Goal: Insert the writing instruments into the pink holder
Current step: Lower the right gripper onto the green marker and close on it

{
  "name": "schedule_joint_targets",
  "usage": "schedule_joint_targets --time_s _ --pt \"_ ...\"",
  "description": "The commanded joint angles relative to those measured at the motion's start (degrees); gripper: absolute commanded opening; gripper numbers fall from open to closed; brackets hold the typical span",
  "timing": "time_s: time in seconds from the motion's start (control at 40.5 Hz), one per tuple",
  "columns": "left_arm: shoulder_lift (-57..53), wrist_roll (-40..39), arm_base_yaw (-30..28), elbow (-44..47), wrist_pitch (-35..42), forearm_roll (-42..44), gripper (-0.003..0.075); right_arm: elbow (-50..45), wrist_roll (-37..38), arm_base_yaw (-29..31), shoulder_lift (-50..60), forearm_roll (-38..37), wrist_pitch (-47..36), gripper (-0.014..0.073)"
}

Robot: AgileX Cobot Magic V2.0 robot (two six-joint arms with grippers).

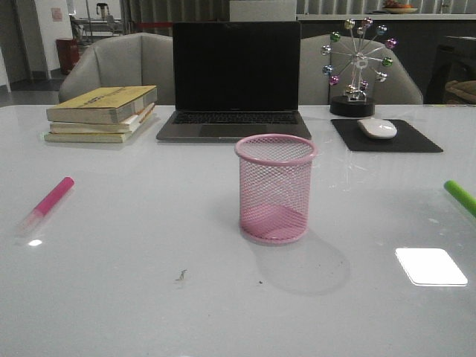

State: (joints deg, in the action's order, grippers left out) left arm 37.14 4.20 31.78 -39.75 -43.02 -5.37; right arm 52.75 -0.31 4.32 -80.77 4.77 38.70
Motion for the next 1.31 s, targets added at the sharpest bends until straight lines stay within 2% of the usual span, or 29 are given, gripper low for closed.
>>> schedule_joint_targets --time_s 0.0,0.321,0.618,0.989,1.285 --pt "0.33 0.05 0.65 -1.75 4.52 -0.63 0.0428 5.66 -0.77 0.08 -2.96 -0.26 -3.26 0.0468" --pt "0.33 0.05 0.65 -1.75 4.52 -0.63 0.0340 19.21 -1.09 0.08 -16.68 -0.34 -2.52 0.0468" --pt "0.33 0.05 0.65 -1.75 4.52 -0.63 0.0270 29.15 -1.14 0.08 -27.65 -0.76 3.21 0.0468" --pt "0.33 0.05 0.65 -1.75 4.52 -0.63 0.0178 33.88 -1.14 0.08 -33.95 -0.81 4.42 0.0468" --pt "0.33 0.05 0.65 -1.75 4.52 -0.63 0.0129 33.90 -1.14 0.08 -34.81 -0.93 1.88 0.0468"
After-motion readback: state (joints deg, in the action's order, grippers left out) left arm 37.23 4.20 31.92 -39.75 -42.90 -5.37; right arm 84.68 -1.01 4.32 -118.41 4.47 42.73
